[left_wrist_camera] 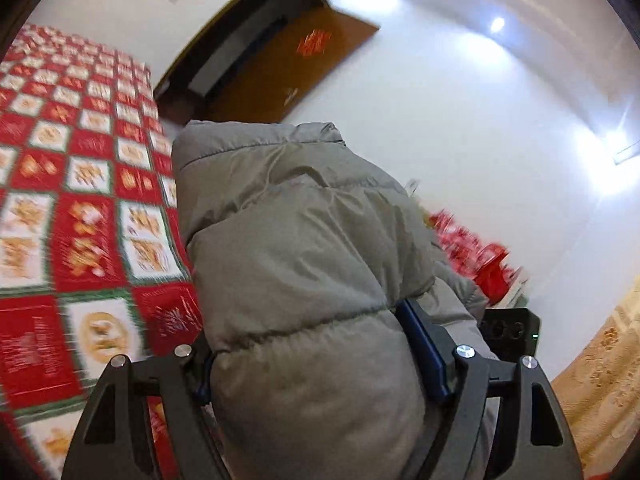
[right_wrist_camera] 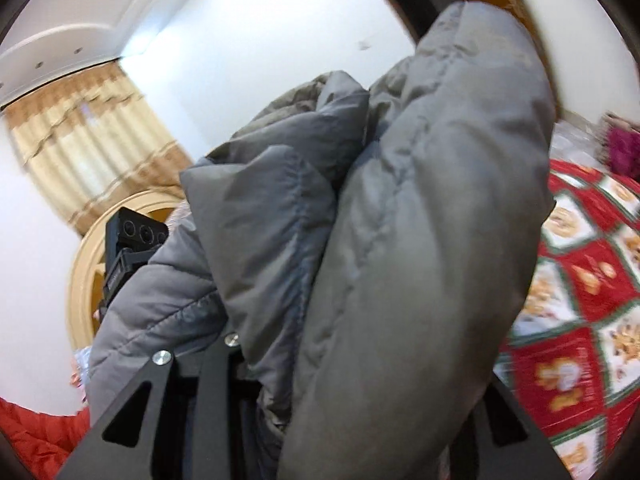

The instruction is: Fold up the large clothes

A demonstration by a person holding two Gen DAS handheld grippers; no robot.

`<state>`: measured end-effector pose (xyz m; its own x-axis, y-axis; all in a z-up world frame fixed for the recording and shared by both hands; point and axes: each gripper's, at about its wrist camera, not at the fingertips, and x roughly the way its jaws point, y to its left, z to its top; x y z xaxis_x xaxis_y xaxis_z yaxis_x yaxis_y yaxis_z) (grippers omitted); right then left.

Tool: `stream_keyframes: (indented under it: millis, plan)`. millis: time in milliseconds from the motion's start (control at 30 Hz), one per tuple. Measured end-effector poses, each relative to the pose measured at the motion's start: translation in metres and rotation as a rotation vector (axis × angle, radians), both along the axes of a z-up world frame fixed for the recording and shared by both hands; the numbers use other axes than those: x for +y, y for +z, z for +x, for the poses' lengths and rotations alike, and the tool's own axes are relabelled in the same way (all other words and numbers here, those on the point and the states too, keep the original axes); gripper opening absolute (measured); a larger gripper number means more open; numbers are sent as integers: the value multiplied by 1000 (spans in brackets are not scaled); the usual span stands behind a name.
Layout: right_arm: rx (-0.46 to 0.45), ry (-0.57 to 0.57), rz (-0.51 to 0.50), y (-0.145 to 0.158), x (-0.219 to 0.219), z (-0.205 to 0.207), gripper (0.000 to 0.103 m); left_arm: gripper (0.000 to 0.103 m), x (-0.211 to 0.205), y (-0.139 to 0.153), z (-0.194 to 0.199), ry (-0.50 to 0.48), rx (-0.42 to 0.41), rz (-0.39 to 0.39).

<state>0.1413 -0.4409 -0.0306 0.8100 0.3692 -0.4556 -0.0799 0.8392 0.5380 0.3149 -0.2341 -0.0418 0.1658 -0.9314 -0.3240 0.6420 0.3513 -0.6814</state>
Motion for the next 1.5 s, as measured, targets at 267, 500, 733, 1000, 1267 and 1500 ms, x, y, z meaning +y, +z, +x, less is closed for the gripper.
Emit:
stream_keyframes:
  millis: [267,500,733,1000,1267,1500]
  plan:
    - [141,-83,131,-92,-67,29,36,77,-65,-69,25,38,29,248]
    - [222,-190,187,-112,-115,27,73,82,-64,-74,13,70,-18,384]
    - [117,-358,-197,-3,-125,-62,72,82,-26,-20,-5,179,-178,399]
    - [103,-288,-457,69,-53,2,41,82,-94,-10,-42,170,-355,522]
    - [416,-462,-346,-47,-42,28,38,87,-125,-52,-69,113,-449,633]
    - [361,-555,-348,-82,-36,18,37,95,-132,-68,-65,132,-439,612]
